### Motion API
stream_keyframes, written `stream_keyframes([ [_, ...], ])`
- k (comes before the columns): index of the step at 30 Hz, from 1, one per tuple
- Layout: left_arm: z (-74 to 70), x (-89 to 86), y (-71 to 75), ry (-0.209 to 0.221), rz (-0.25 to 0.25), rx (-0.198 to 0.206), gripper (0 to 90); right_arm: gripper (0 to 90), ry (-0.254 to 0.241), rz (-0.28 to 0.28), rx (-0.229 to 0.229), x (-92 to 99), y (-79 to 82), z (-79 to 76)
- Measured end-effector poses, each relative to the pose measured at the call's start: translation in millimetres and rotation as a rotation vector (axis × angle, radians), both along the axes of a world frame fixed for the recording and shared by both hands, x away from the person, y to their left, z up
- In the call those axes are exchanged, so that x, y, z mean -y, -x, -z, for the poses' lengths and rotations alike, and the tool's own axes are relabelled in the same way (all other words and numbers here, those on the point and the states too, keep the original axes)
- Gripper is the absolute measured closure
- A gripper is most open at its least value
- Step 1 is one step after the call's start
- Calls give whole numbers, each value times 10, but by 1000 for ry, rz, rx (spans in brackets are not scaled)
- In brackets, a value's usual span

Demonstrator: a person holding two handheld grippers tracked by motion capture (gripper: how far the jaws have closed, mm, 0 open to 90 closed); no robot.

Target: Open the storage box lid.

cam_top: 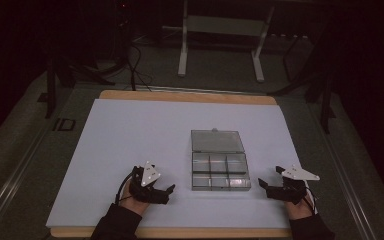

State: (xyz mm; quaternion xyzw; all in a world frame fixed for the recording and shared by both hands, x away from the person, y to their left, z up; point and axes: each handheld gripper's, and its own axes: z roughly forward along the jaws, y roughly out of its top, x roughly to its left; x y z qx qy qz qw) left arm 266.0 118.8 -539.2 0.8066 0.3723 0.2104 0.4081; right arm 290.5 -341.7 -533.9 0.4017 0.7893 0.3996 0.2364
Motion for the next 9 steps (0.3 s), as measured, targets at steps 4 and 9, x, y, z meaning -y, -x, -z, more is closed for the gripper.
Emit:
stream_keyframes([
  [4,-1,-17,-9,15,-2,-8,41,143,8,3,-6,-8,-3,3],
  [9,-1,-11,-9,6,-1,-8,41,143,15,6,-9,-14,-12,7],
])
